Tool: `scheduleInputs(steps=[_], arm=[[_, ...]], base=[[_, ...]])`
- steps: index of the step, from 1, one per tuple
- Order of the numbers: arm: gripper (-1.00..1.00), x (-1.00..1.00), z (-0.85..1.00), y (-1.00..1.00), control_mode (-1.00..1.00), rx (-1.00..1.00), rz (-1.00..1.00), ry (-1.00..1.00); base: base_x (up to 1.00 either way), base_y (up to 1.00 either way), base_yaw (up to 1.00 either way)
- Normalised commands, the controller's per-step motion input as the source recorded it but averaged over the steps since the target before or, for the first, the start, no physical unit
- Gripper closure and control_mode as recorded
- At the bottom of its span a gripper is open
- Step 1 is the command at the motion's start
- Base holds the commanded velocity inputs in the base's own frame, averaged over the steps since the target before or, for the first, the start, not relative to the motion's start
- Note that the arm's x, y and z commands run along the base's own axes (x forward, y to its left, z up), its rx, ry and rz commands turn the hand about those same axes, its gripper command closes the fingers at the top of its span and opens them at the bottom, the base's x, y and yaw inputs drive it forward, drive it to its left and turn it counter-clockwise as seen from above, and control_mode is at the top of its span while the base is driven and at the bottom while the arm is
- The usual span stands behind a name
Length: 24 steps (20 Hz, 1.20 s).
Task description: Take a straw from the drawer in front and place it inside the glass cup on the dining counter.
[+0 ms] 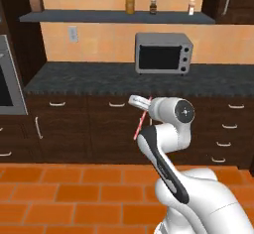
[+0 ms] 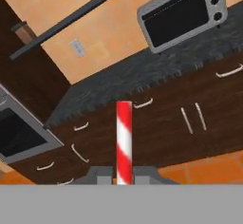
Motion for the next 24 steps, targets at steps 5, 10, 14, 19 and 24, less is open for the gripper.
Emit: scheduleInputs(steps=[5, 10, 14, 19, 24], arm=[[1.00, 0.00, 0.00, 0.00, 1.00, 0.00, 0.00, 0.00], [1.00, 0.00, 0.00, 0.00, 1.00, 0.00, 0.00, 0.00], [1.00, 0.00, 0.00, 0.00, 1.00, 0.00, 0.00, 0.00], [1.00, 0.00, 0.00, 0.00, 1.00, 0.00, 0.00, 0.00], [1.00, 0.00, 0.00, 0.00, 1.00, 0.00, 0.00, 0.00]], base=[[1.00, 0.35, 0.52], [0.83, 0.40, 0.57], [0.41, 0.55, 0.65], [0.26, 0.63, 0.66], [0.57, 0.46, 0.61]])
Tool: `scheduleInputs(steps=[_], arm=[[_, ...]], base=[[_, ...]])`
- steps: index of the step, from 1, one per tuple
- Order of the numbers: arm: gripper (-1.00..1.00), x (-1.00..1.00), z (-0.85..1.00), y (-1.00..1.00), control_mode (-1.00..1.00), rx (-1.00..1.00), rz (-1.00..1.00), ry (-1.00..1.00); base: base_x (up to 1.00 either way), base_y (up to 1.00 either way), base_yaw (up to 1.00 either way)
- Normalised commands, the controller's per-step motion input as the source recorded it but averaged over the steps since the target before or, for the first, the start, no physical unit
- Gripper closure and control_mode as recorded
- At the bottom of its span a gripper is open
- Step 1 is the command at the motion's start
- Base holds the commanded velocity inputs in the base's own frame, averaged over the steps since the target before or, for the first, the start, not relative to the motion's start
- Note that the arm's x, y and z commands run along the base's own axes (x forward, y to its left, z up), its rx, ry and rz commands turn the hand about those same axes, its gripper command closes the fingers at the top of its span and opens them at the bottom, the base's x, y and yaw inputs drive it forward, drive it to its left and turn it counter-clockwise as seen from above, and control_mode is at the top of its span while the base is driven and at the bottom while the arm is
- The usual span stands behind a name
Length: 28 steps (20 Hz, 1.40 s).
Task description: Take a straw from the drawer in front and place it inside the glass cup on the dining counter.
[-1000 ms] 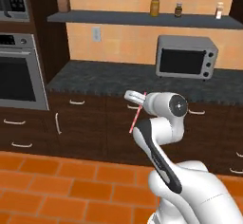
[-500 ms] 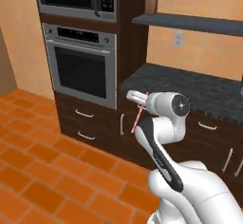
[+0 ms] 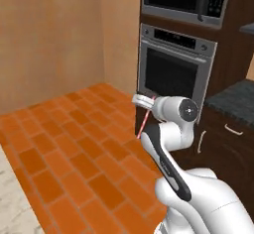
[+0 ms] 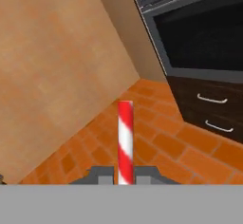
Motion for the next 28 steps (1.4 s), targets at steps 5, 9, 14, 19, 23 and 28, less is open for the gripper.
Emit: scheduleInputs(steps=[5, 9, 14, 19, 23, 28], arm=[[1.00, 0.00, 0.00, 0.00, 1.00, 0.00, 0.00, 0.00], [1.00, 0.00, 0.00, 0.00, 1.00, 0.00, 0.00, 0.00], [1.00, 0.00, 0.00, 0.00, 1.00, 0.00, 0.00, 0.00], [1.00, 0.00, 0.00, 0.00, 1.00, 0.00, 0.00, 0.00], [1.00, 0.00, 0.00, 0.00, 1.00, 0.00, 0.00, 0.00], [1.00, 0.00, 0.00, 0.00, 1.00, 0.00, 0.00, 0.00]], base=[[1.00, 0.04, 0.42], [1.00, -0.09, 0.29], [1.00, -0.07, 0.24], [1.00, -0.04, 0.25], [1.00, 0.00, 0.29], [1.00, -0.16, 0.36]])
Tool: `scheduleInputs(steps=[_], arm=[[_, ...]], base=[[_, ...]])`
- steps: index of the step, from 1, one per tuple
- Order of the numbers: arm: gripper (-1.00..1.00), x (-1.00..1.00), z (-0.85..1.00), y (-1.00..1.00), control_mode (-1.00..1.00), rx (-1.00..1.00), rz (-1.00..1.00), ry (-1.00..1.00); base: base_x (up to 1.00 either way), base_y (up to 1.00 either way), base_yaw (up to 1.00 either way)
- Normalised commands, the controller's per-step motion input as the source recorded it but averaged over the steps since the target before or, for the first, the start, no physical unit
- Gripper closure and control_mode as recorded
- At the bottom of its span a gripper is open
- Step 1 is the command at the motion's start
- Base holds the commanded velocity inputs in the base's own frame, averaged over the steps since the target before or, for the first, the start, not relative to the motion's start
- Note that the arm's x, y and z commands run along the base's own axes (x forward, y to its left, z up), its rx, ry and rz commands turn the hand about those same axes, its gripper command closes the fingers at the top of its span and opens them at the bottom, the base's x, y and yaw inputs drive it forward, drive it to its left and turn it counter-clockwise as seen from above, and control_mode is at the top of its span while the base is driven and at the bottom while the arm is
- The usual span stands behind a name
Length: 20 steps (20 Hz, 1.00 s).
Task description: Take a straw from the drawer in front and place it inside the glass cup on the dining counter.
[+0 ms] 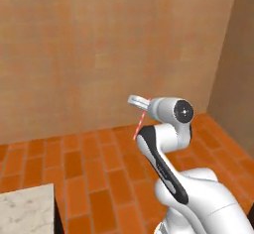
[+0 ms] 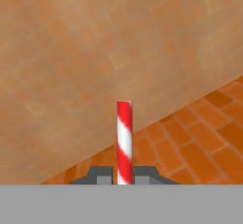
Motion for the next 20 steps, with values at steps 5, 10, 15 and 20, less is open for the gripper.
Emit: scheduleInputs(steps=[5, 10, 15, 20], arm=[[1.00, 0.00, 0.00, 0.00, 1.00, 0.00, 0.00, 0.00], [1.00, 0.00, 0.00, 0.00, 1.00, 0.00, 0.00, 0.00], [1.00, 0.00, 0.00, 0.00, 1.00, 0.00, 0.00, 0.00], [1.00, 0.00, 0.00, 0.00, 1.00, 0.00, 0.00, 0.00]], base=[[1.00, -0.29, 0.54], [0.99, -0.35, 0.69], [0.93, -0.37, 0.71], [0.87, -0.43, 0.71]])
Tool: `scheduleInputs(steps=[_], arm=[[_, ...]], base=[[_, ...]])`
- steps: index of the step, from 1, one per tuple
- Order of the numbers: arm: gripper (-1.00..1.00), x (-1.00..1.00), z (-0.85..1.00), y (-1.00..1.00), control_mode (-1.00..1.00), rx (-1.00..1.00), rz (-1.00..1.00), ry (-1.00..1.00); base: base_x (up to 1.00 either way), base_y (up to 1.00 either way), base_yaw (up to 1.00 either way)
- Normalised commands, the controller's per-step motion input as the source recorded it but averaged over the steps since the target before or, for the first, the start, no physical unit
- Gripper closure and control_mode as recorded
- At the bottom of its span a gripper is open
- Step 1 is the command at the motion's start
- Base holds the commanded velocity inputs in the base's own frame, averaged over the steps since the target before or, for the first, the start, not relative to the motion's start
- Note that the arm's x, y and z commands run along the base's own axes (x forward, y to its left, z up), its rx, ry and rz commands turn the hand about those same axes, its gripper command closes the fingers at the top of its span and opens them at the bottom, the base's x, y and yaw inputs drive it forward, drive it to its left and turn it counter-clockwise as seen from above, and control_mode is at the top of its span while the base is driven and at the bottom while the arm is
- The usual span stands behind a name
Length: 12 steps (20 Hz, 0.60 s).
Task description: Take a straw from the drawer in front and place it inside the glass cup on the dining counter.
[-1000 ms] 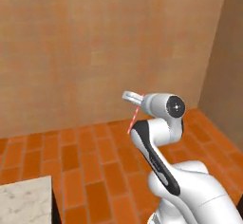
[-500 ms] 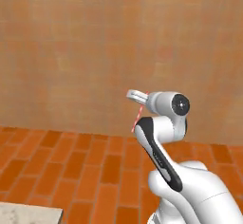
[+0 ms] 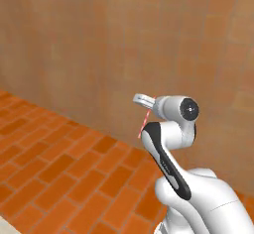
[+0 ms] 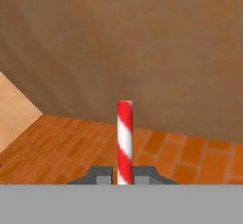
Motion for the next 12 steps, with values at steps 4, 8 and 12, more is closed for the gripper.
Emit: scheduleInputs(steps=[4, 8, 12], arm=[[1.00, 0.00, 0.00, 0.00, 1.00, 0.00, 0.00, 0.00], [1.00, 0.00, 0.00, 0.00, 1.00, 0.00, 0.00, 0.00], [1.00, 0.00, 0.00, 0.00, 1.00, 0.00, 0.00, 0.00]], base=[[0.86, -0.40, 0.72], [0.88, -0.42, 0.70], [0.99, -0.56, 0.60]])
